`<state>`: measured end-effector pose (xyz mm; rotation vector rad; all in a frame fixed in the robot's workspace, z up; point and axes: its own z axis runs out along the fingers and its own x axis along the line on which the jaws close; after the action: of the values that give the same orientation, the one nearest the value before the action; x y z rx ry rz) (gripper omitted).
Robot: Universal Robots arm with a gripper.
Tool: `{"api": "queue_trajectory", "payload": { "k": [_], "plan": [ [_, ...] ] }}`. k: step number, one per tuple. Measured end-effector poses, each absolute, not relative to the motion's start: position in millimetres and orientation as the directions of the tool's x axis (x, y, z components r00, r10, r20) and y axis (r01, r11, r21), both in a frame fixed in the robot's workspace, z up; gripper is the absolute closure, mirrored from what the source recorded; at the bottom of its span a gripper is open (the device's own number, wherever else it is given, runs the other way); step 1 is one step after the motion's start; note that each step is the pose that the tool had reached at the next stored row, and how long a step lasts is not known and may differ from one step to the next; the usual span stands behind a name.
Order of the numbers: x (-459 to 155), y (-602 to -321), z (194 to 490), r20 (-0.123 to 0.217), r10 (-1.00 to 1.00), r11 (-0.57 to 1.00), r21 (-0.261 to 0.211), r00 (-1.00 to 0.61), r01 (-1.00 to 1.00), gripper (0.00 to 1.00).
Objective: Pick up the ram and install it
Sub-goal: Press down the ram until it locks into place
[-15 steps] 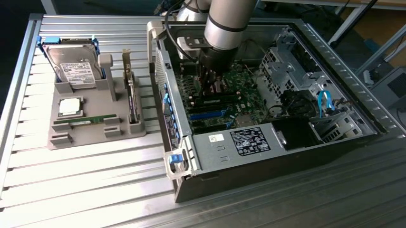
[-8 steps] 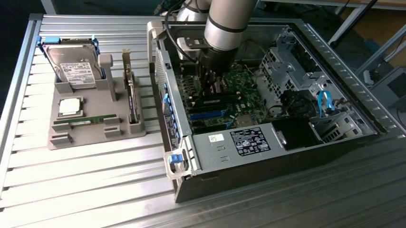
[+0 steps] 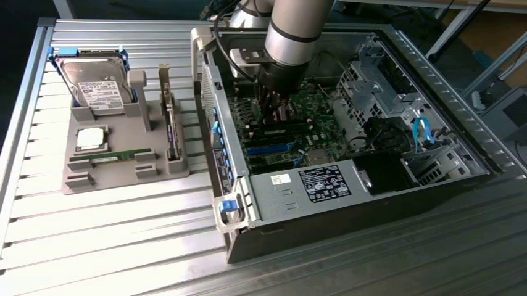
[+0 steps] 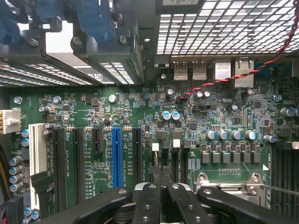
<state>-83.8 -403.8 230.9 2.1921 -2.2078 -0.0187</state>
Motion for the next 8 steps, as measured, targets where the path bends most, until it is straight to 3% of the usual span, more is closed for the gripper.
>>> {"api": "queue_trajectory", "payload": {
  "k": [8],
  "plan": [
    [-83.8,-403.8,230.2,0.013,-1.0,0.007,0.03,-0.007,-1.0,0.9]
  ]
}}
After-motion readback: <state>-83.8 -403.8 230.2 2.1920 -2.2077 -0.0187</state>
